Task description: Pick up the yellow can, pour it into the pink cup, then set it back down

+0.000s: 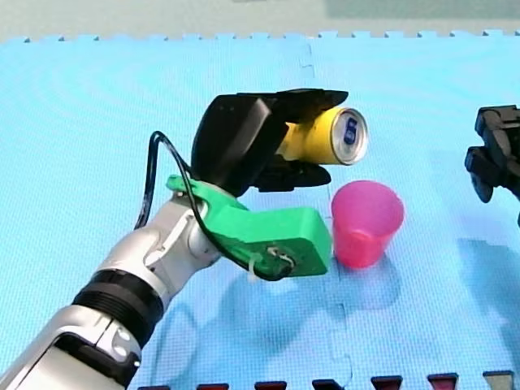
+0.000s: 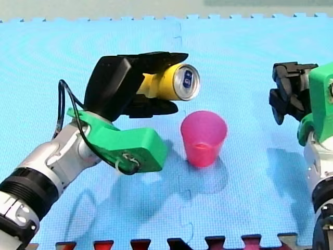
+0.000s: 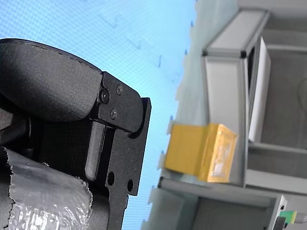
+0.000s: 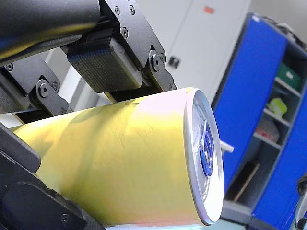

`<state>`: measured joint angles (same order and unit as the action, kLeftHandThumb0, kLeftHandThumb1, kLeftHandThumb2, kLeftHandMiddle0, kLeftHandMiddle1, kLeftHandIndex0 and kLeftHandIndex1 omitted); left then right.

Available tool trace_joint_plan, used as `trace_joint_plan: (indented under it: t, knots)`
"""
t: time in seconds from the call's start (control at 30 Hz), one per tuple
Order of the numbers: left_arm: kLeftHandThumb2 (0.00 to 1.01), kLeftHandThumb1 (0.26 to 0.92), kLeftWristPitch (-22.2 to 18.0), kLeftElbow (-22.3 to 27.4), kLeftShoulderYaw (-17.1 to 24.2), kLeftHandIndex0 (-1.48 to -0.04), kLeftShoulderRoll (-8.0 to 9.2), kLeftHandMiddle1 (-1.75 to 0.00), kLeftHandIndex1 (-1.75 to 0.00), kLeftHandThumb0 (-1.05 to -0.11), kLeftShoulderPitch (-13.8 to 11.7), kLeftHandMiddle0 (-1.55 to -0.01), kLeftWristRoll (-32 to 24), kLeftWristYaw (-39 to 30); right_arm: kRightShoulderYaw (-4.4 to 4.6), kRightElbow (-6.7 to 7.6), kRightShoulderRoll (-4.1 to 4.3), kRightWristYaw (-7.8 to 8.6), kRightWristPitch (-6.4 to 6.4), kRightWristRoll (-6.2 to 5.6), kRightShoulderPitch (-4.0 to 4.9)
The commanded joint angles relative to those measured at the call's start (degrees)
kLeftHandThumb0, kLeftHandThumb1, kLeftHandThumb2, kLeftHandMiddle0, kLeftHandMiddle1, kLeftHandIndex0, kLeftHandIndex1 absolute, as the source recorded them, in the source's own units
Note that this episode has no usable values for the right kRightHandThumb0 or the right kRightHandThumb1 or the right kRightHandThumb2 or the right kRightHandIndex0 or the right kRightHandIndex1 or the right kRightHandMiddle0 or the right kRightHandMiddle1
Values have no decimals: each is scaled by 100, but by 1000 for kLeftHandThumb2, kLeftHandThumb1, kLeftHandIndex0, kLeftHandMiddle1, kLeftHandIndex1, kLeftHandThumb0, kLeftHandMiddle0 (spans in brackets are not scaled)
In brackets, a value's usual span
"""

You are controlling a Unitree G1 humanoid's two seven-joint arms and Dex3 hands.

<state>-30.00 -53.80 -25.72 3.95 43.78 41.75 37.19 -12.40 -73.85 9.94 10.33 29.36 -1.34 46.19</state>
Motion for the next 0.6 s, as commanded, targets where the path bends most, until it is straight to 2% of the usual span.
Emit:
trace_joint_plan:
  t: [0.0,0.07,0.1,0.13,0.2,0.3,0.4,0.57]
  knots:
    - [5,804,46,43,-49,-1222,64,-71,-15,-361,85,-1454,62,98,-11,1,13,5,2,-20,34]
    - [5,807,81,63,-83,-1230,89,-85,-16,-360,90,-1459,126,166,-13,1,10,1,1,-21,36]
    - [4,810,99,79,-100,-1237,102,-152,-12,-360,89,-1434,155,198,-14,0,8,0,2,-21,35]
    - [2,814,118,96,-117,-1243,118,-535,-6,-359,88,-1244,183,229,-14,1,7,-1,4,-21,34]
    - [1,818,170,130,-161,-1252,153,-977,-3,-355,87,-1028,270,326,-16,1,5,-1,9,-22,30]
    - [1,824,282,149,-251,-1254,195,-1243,-2,-348,99,-918,435,512,-16,4,7,-4,13,-21,24]
    - [2,830,382,151,-345,-1258,234,-1374,-2,-335,125,-866,596,674,-12,5,10,-9,17,-15,21]
    - [3,841,649,308,-531,-1289,269,-1479,-17,-299,171,-823,906,981,-2,-3,13,-22,18,0,18]
